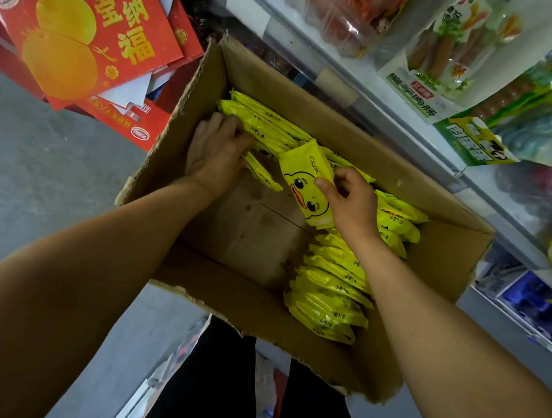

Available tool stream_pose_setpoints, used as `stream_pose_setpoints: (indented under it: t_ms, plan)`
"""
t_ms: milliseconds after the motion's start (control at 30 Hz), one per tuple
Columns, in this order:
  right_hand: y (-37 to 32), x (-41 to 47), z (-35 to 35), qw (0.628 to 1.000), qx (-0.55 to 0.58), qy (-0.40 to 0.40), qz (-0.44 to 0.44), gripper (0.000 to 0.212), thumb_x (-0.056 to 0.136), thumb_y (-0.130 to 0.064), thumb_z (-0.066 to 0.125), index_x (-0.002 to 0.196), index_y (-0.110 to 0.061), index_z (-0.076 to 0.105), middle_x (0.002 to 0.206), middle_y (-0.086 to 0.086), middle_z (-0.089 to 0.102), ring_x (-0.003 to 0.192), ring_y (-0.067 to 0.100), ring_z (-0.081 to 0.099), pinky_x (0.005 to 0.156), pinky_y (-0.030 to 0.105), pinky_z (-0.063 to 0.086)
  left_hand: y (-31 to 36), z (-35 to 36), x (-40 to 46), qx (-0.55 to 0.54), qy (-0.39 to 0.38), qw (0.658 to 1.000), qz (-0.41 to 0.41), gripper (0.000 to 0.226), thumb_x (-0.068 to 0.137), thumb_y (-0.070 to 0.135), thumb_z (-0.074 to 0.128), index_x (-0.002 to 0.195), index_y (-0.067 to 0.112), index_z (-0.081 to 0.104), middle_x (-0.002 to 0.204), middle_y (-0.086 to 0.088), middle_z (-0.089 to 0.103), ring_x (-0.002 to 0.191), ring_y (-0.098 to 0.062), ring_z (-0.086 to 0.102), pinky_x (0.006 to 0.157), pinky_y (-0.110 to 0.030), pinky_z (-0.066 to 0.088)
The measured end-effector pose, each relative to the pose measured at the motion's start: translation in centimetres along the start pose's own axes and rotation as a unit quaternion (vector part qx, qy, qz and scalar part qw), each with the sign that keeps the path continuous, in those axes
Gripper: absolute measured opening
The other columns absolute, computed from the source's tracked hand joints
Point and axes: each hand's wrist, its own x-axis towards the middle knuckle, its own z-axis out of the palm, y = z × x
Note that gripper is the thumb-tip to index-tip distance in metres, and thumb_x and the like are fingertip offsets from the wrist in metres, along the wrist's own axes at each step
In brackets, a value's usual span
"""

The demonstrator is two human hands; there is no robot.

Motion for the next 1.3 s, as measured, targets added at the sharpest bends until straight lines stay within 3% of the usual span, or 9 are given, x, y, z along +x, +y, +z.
stream_pose_setpoints:
  t_ms: [200, 367, 500, 600, 800, 933, 1133, 1233, 1300]
  plan:
    - [-0.3, -1.1, 0.0, 0.998, 0.057, 0.027, 0.021, 0.018, 0.083, -0.039, 0.075, 0.091, -0.027, 0.064, 0.084, -0.001, 0.074, 0.077, 0.017, 0.071, 0.072, 0.039, 0.057, -0.3, -0.2, -0.5, -0.055, -0.06, 0.997, 0.006, 0.018, 0.074, 0.025, 0.076, 0.081, 0.018, 0.06, 0.097, -0.005, 0.059, 0.101, -0.03, 0.05, 0.083, -0.037, 0.034]
    - [-0.8, -3.3, -2.0, 0.996, 0.077, 0.038, 0.025, 0.026, 0.083, -0.043, 0.074, 0.096, -0.021, 0.069, 0.083, 0.0, 0.074, 0.076, 0.019, 0.07, 0.068, 0.033, 0.054, 1.5, -1.3, -3.3, -0.233, -0.128, 0.958, -0.11, 0.018, 0.087, 0.019, 0.067, 0.084, 0.017, 0.049, 0.073, -0.001, 0.056, 0.071, -0.026, 0.054, 0.06, -0.03, 0.035]
    - [-1.2, -5.1, -4.6, 0.996, 0.082, 0.026, 0.033, 0.045, 0.074, -0.062, 0.069, 0.091, -0.02, 0.07, 0.084, -0.002, 0.074, 0.08, 0.019, 0.07, 0.075, 0.041, 0.056, 4.0, -3.8, -5.8, -0.278, -0.085, 0.946, -0.146, 0.019, 0.092, 0.02, 0.062, 0.087, 0.016, 0.045, 0.077, -0.008, 0.059, 0.071, -0.03, 0.058, 0.063, -0.037, 0.044]
    - [-1.5, -6.6, -6.9, 0.994, 0.094, 0.036, 0.038, 0.03, 0.082, -0.051, 0.071, 0.081, -0.022, 0.069, 0.078, -0.002, 0.071, 0.076, 0.019, 0.066, 0.078, 0.042, 0.054, 6.3, -5.5, -7.5, -0.303, -0.055, 0.935, -0.176, 0.019, 0.094, 0.021, 0.059, 0.09, 0.016, 0.042, 0.083, -0.006, 0.06, 0.079, -0.029, 0.059, 0.065, -0.035, 0.04]
    - [-1.3, -12.2, -14.1, 0.985, 0.162, 0.056, 0.013, 0.042, 0.084, -0.055, 0.068, 0.07, -0.015, 0.065, 0.066, -0.002, 0.06, 0.063, 0.012, 0.049, 0.064, 0.032, 0.039, 13.5, -9.0, -11.3, -0.365, 0.01, 0.906, -0.213, 0.021, 0.095, 0.026, 0.057, 0.096, 0.014, 0.04, 0.101, -0.01, 0.064, 0.095, -0.024, 0.058, 0.075, -0.034, 0.04]
    - [-1.0, -18.4, -21.4, 0.967, 0.246, 0.06, 0.015, 0.052, 0.079, -0.053, 0.073, 0.072, -0.002, 0.062, 0.061, 0.003, 0.065, 0.057, 0.007, 0.053, 0.056, 0.028, 0.046, 20.5, -11.7, -14.3, -0.475, 0.041, 0.859, -0.187, 0.032, 0.086, 0.037, 0.062, 0.107, 0.017, 0.048, 0.1, -0.01, 0.065, 0.094, -0.028, 0.063, 0.086, -0.044, 0.051]
    - [0.8, -27.6, -33.9, 0.951, 0.294, 0.082, -0.043, 0.017, 0.086, -0.031, 0.073, 0.08, -0.015, 0.071, 0.065, -0.005, 0.073, 0.055, 0.007, 0.066, 0.051, 0.023, 0.054, 33.2, -17.9, -18.4, -0.548, -0.03, 0.829, -0.109, 0.046, 0.081, 0.034, 0.076, 0.118, 0.009, 0.063, 0.094, -0.002, 0.072, 0.082, -0.011, 0.068, 0.07, -0.023, 0.052]
    - [2.3, -32.3, -40.3, 0.94, 0.313, 0.114, -0.079, 0.022, 0.082, -0.027, 0.077, 0.095, -0.009, 0.074, 0.077, 0.003, 0.076, 0.068, 0.018, 0.072, 0.065, 0.037, 0.061, 40.3, -21.4, -20.0, -0.552, -0.055, 0.831, -0.028, 0.022, 0.086, 0.016, 0.071, 0.105, 0.007, 0.069, 0.075, 0.007, 0.075, 0.066, -0.004, 0.069, 0.054, -0.015, 0.05]
    - [3.6, -35.4, -44.3, 0.93, 0.322, 0.142, -0.102, 0.024, 0.079, -0.031, 0.079, 0.092, -0.012, 0.075, 0.088, 0.009, 0.076, 0.079, 0.027, 0.073, 0.077, 0.049, 0.06, 44.9, -23.4, -20.9, -0.549, -0.064, 0.833, 0.014, 0.021, 0.084, 0.016, 0.073, 0.103, 0.009, 0.069, 0.079, 0.003, 0.076, 0.071, -0.012, 0.072, 0.056, -0.021, 0.055]
